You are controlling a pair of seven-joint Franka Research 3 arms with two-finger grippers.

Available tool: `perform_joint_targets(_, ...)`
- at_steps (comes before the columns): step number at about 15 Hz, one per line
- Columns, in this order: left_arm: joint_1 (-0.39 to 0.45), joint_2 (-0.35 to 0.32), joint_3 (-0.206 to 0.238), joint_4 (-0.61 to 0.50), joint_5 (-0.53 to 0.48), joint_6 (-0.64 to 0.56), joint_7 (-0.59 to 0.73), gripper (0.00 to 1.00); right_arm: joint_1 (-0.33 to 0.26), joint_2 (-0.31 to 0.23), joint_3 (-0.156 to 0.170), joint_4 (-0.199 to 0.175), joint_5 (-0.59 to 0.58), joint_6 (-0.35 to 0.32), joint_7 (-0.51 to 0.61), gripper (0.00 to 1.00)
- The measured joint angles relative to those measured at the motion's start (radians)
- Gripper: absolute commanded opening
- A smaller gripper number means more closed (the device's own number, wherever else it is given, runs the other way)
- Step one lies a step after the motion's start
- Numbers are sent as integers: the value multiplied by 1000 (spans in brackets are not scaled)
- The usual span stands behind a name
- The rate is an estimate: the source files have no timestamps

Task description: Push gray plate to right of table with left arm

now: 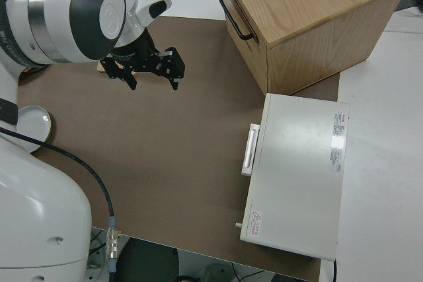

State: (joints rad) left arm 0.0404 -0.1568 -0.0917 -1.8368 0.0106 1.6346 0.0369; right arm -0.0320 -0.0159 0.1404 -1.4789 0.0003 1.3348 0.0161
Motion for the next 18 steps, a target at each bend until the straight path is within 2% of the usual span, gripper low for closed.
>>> perform_joint_targets(18, -7, 0, -10, -24, -13, 10, -10, 995, 0, 0, 0, 0, 0, 0, 0, 983)
